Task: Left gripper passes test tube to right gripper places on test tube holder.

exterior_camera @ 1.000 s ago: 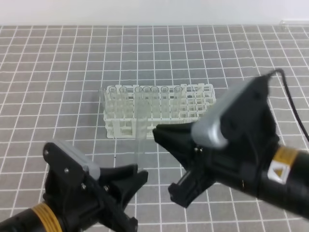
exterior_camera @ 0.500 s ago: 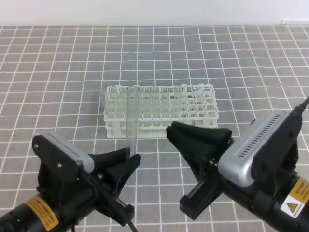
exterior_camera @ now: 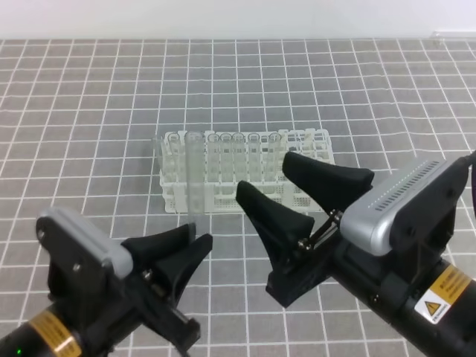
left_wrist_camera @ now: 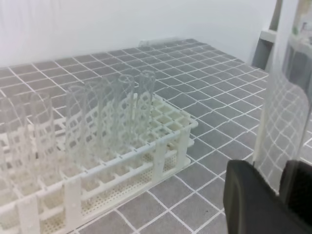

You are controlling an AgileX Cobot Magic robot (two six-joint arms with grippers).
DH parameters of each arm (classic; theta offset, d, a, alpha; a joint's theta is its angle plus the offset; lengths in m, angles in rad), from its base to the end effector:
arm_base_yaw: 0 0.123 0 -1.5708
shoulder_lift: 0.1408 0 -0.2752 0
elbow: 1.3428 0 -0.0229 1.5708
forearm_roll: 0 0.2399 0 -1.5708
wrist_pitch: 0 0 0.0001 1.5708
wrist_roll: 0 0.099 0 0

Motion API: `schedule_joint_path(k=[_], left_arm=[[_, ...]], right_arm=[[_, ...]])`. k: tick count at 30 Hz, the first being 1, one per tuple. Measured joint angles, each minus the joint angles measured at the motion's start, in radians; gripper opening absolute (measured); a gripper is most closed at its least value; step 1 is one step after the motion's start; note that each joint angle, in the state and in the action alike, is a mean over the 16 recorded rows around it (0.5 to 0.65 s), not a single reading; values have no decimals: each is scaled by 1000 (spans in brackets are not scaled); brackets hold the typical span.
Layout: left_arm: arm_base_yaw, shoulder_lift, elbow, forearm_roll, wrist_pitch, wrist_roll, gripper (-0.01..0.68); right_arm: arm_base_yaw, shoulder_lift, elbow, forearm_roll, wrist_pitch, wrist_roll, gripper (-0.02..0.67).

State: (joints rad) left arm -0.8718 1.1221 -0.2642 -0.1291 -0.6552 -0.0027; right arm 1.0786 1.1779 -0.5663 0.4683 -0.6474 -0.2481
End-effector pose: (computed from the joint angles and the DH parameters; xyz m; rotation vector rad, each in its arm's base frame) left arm 0.1363 -0.1501 0.2227 0.5922 1.6302 -0.6616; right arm 0.1398 0.2037 0.2957 -0.4945 1.4723 0.7640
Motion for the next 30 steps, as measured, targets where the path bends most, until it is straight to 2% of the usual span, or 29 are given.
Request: schedule_joint_path(k=[14, 30], left_arm=[[0, 1, 101, 30, -136, -15, 4], [0, 1, 108, 61, -157, -21, 5]], right_arm=[[0, 96, -58, -153, 4, 152, 46], [0, 221, -158, -169, -40, 165, 46]])
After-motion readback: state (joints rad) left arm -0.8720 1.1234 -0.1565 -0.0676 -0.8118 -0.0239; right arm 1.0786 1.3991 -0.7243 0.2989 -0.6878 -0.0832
